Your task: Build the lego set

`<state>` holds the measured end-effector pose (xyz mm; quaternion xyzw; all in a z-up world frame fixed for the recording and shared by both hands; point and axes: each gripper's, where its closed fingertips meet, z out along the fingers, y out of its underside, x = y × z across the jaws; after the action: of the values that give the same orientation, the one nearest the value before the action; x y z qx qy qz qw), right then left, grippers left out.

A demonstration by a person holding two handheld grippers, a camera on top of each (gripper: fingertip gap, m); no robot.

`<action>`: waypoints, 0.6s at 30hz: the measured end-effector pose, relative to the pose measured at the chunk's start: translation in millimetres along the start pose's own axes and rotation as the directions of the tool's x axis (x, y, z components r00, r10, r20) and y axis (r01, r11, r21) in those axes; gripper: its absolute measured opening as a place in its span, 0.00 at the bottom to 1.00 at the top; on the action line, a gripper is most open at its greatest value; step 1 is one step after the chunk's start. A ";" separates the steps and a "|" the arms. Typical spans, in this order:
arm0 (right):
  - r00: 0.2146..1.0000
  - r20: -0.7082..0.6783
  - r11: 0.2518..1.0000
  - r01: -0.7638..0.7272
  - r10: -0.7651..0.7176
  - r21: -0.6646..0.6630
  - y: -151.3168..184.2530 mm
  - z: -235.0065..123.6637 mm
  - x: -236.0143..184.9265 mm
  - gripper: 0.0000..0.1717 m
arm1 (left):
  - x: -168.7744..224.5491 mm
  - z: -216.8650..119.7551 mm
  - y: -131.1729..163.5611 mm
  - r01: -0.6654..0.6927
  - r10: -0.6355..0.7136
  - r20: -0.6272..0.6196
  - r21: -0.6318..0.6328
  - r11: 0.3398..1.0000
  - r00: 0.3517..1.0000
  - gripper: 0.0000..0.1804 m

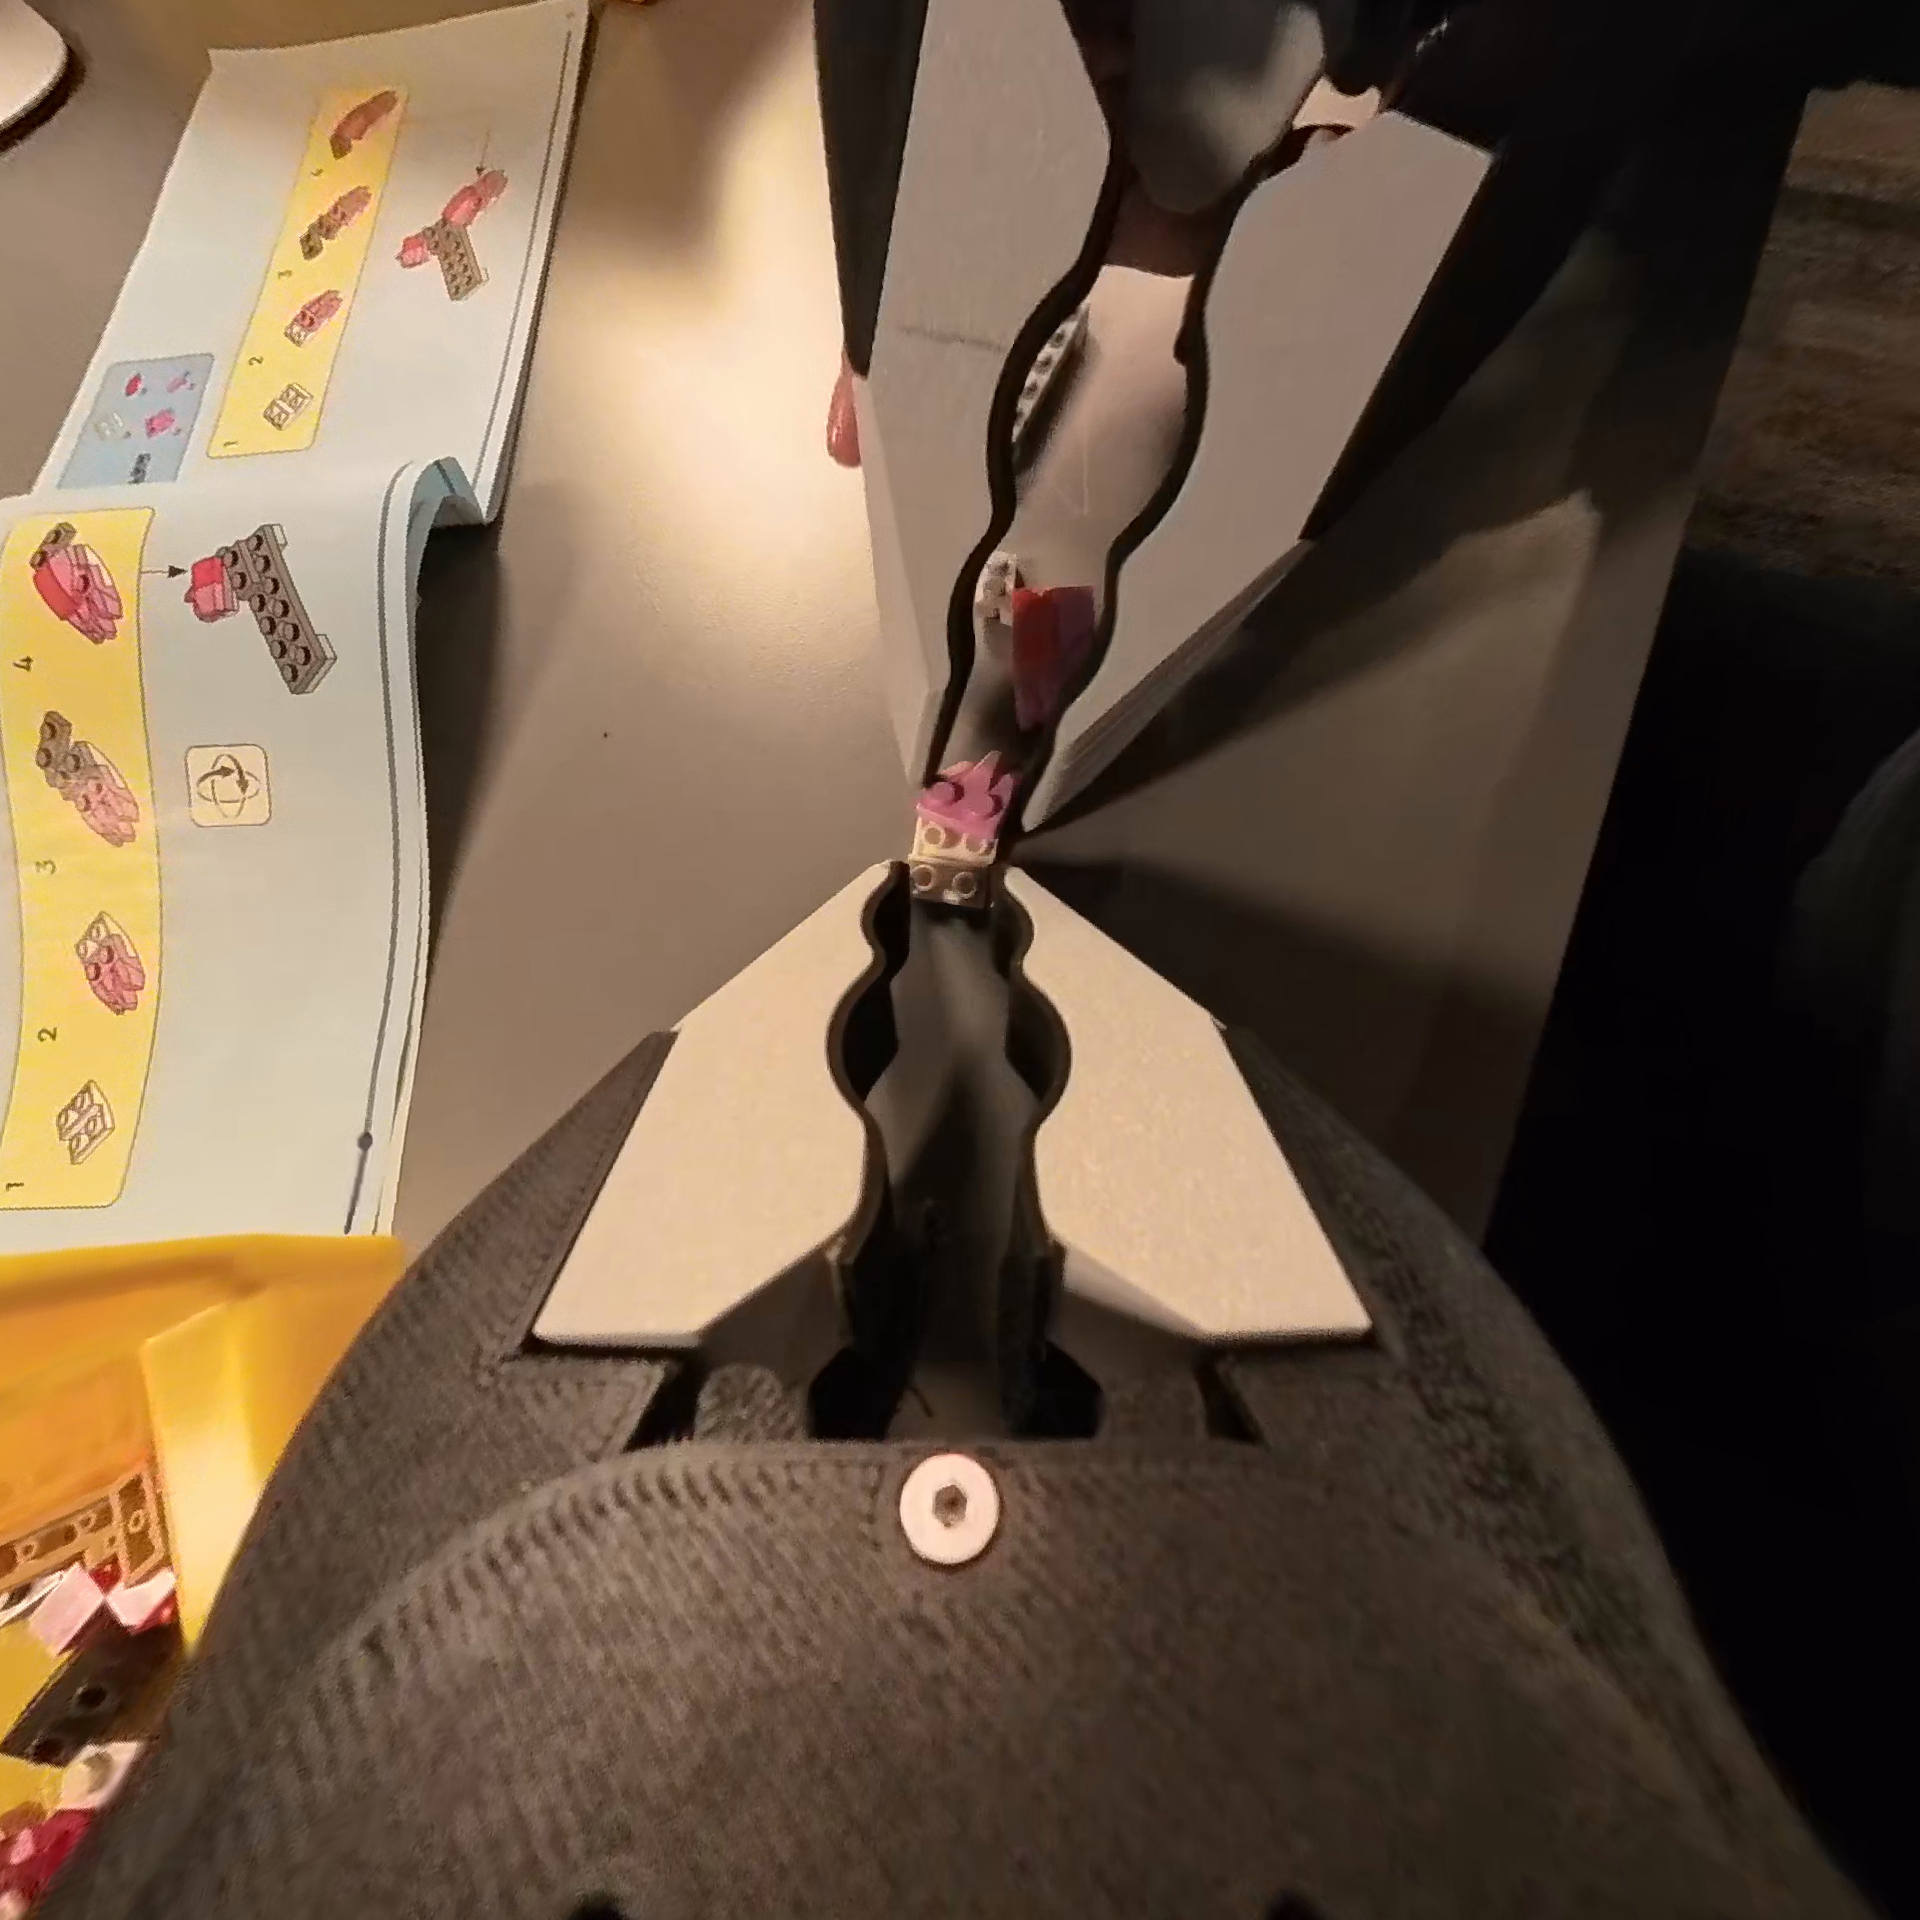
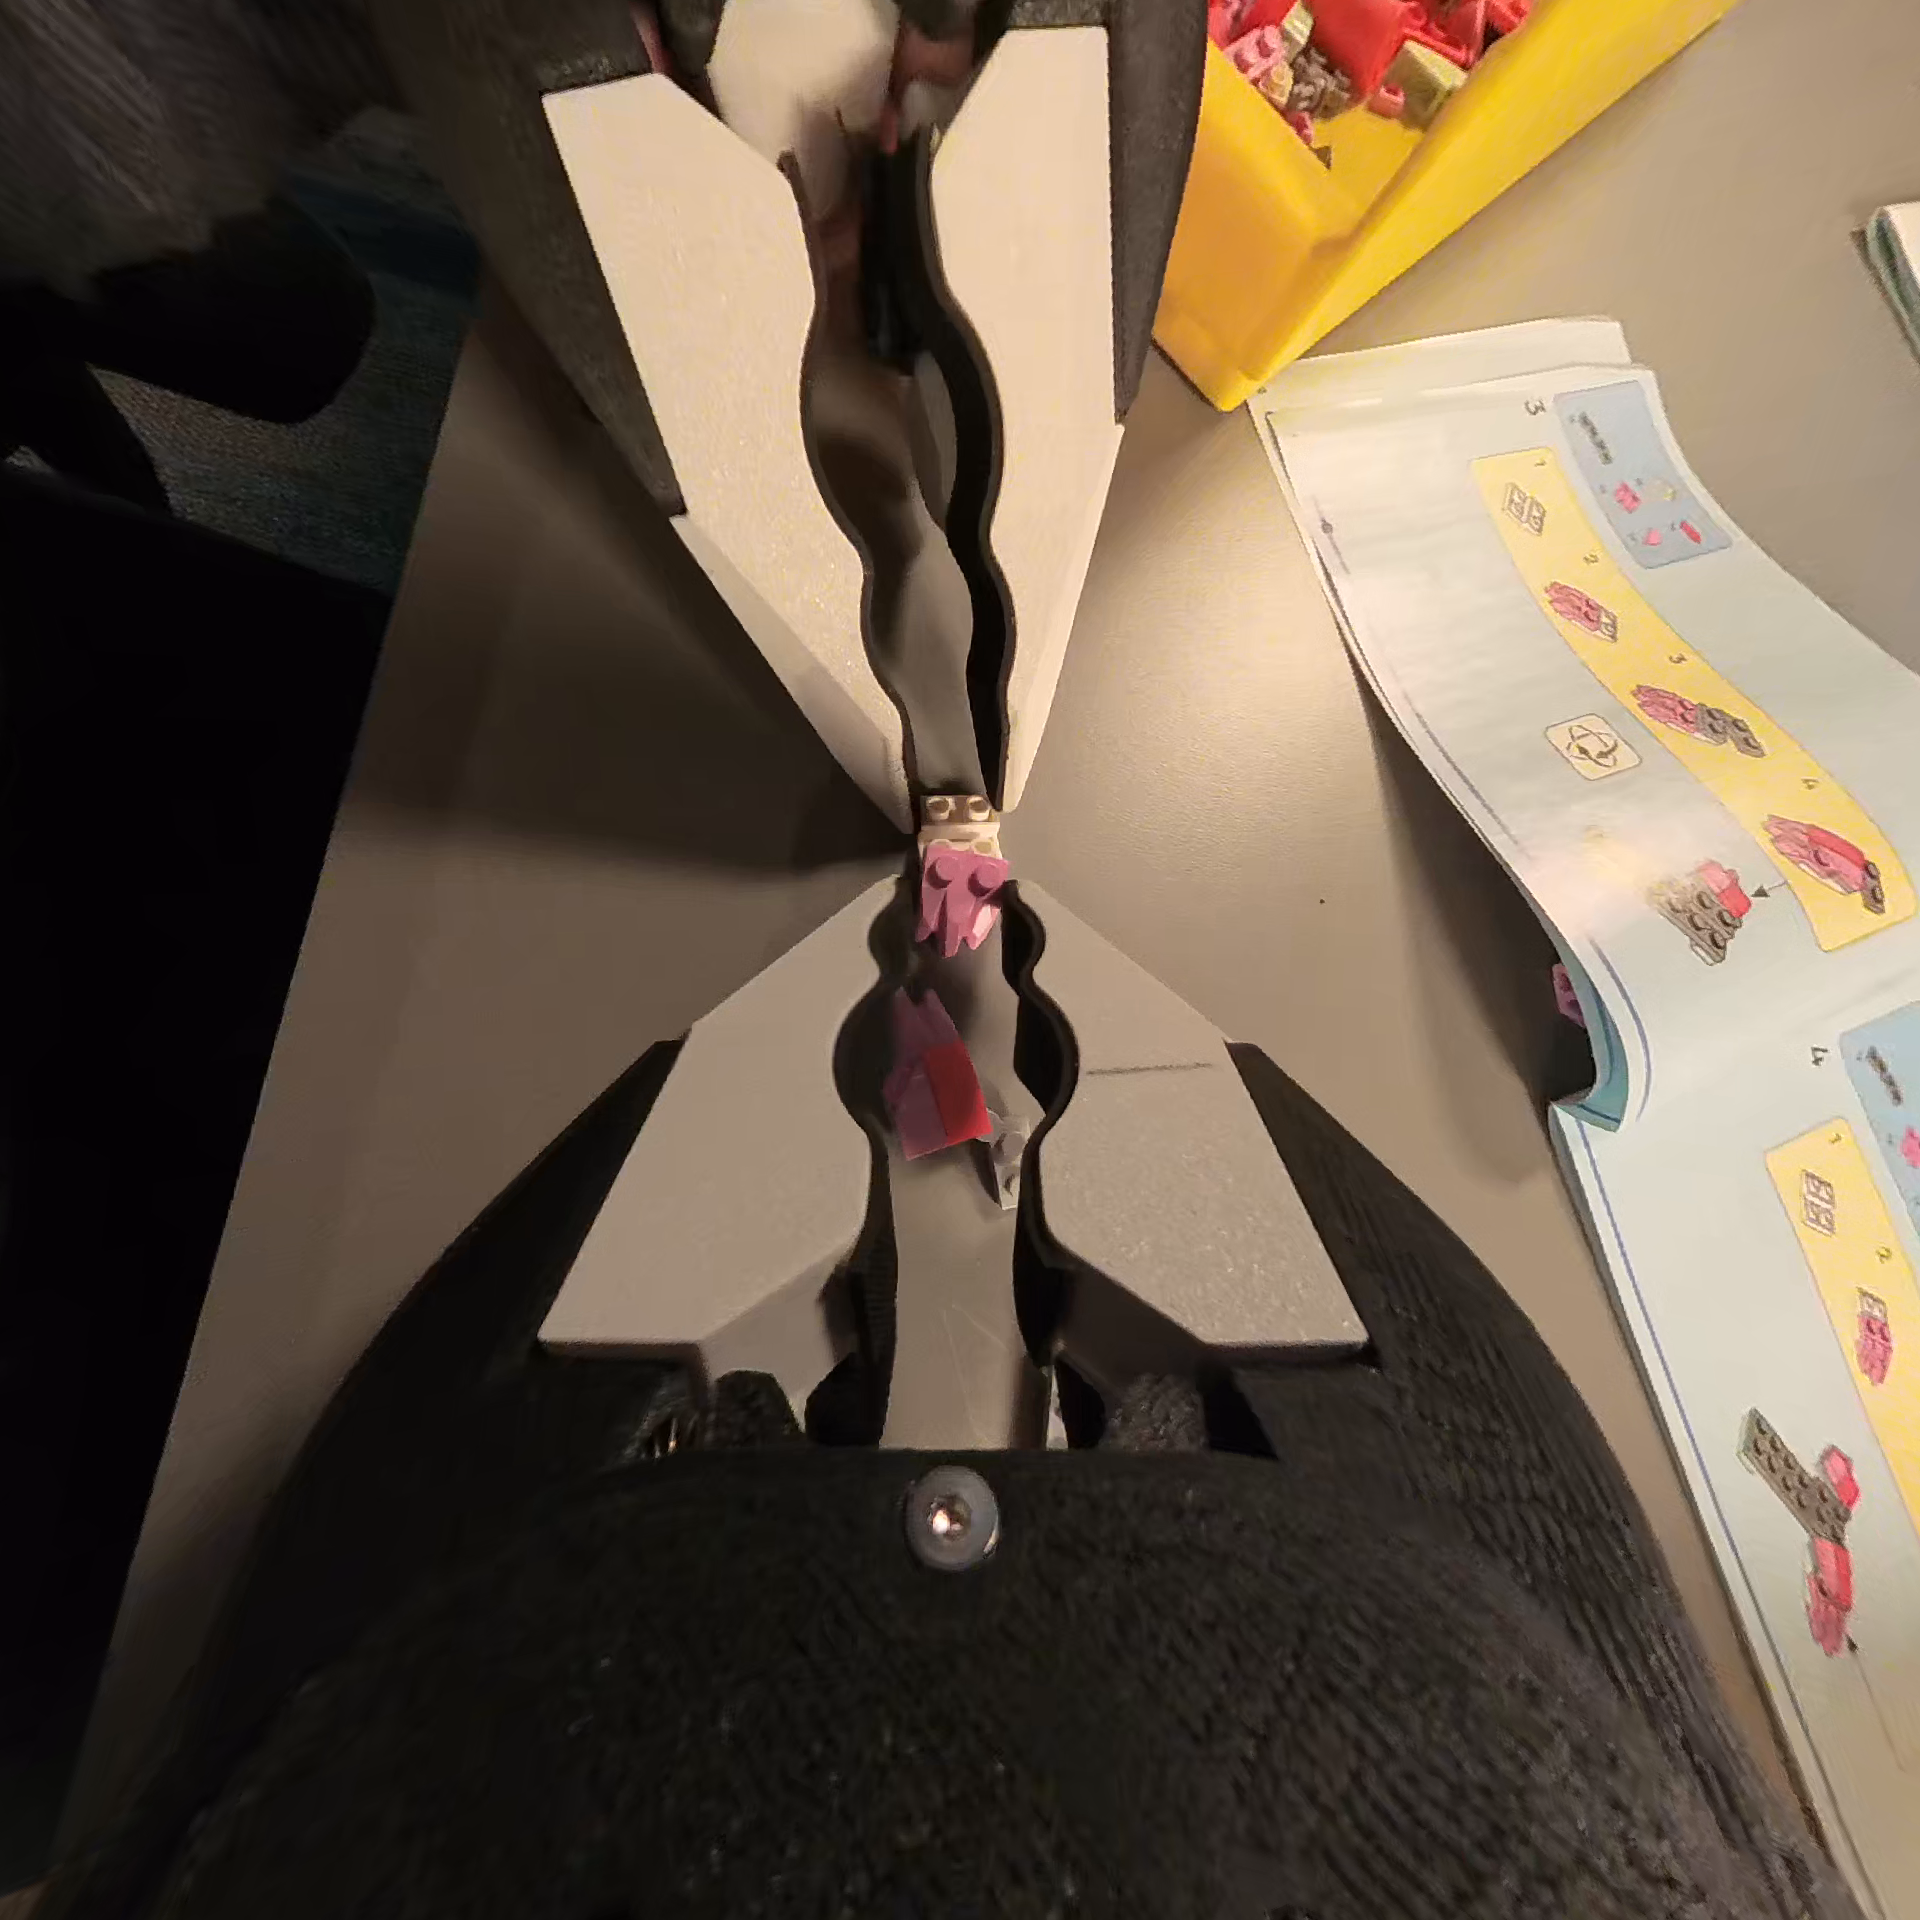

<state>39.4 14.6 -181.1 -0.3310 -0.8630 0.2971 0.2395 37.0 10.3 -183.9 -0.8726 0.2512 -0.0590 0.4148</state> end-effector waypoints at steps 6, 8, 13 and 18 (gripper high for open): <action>1.000 0.001 1.000 0.030 -0.030 0.003 0.6 -1.1 -0.1 0.08 | 5.9 -0.3 -1.1 -0.061 0.061 -0.015 0.005 0.998 0.998 0.07; 0.999 0.000 0.999 0.038 -0.038 0.006 0.1 -1.5 -0.1 0.08 | 5.9 -0.3 -1.1 -0.059 0.059 -0.016 0.005 0.998 0.998 0.07; 0.999 0.018 0.998 0.051 -0.051 0.031 -4.5 -3.3 -3.5 0.08 | 7.3 0.4 -1.7 -0.062 0.062 -0.023 0.006 0.998 0.998 0.07; 0.997 0.020 0.997 0.070 -0.070 0.020 -3.7 -1.4 -5.4 0.08 | 7.8 0.7 -2.4 -0.054 0.055 -0.025 0.010 0.998 0.998 0.07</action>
<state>42.3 9.0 -178.8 -0.2950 -0.8737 0.3002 0.2438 45.0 8.2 -183.3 -0.8626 0.2799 -0.0600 0.4170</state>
